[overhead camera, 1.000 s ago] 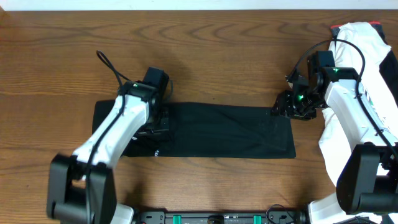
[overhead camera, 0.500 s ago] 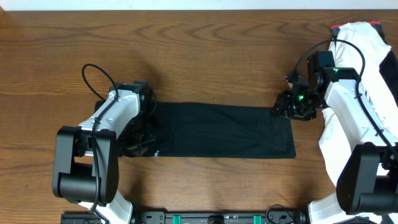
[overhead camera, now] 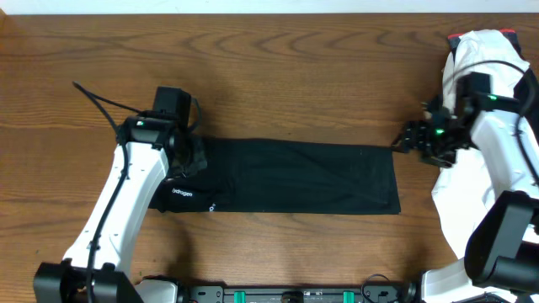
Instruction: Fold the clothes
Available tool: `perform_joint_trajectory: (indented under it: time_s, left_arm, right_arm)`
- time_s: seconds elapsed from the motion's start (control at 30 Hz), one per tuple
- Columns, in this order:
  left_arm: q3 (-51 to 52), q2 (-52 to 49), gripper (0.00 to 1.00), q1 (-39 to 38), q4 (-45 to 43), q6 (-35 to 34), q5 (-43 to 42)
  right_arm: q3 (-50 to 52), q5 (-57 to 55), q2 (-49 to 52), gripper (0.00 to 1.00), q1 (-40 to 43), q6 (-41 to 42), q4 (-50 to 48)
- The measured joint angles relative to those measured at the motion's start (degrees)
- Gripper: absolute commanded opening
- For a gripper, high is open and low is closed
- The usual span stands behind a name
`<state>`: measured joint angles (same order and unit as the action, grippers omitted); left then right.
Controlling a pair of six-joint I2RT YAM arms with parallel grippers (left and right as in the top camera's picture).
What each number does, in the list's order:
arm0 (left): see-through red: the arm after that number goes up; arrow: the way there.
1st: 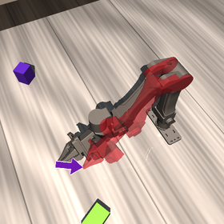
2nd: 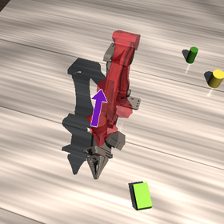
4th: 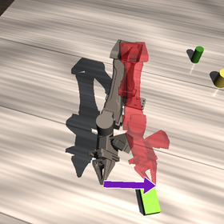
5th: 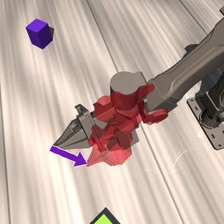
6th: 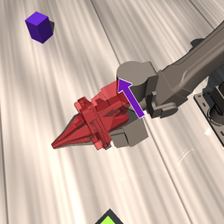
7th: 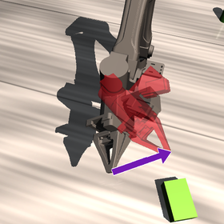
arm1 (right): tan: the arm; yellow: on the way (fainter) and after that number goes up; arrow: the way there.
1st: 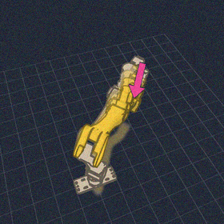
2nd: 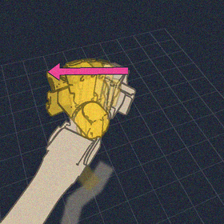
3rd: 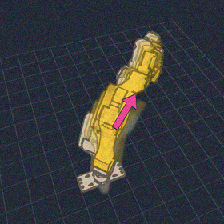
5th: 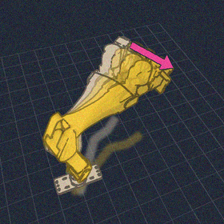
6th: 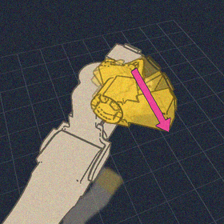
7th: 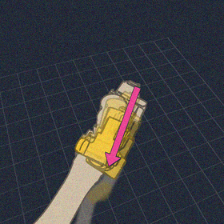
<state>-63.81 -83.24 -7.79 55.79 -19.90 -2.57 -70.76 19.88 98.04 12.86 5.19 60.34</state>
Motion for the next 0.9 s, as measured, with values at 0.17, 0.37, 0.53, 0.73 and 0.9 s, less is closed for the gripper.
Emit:
perform_joint_trajectory:
  time_s: [0.17,0.37,0.53,0.73,0.9]
  left_arm:
    - [0.2,-2.91,0.07,0.0,-3.63,2.25,-0.04]
    - [1.77,-10.45,0.06,0.0,-5.81,3.54,-0.04]
    - [2.32,-14.88,0.06,0.0,-6.95,3.89,-0.04]
    - [2.32,-15.02,0.06,0.0,-7.63,3.89,-0.04]
    - [2.32,-15.02,0.06,0.0,-7.67,3.91,-0.04]
  right_arm:
    - [0.42,-0.22,0.0,0.86,2.36,-1.07,0.0]
    - [4.42,0.79,1.03,0.84,2.34,-3.37,-1.14]
    - [8.79,2.21,3.72,0.83,2.34,-5.35,-6.23]
    - [14.16,4.39,3.89,0.84,2.16,-7.96,-12.59]
    - [17.46,7.37,2.12,0.79,0.44,-8.68,-17.68]
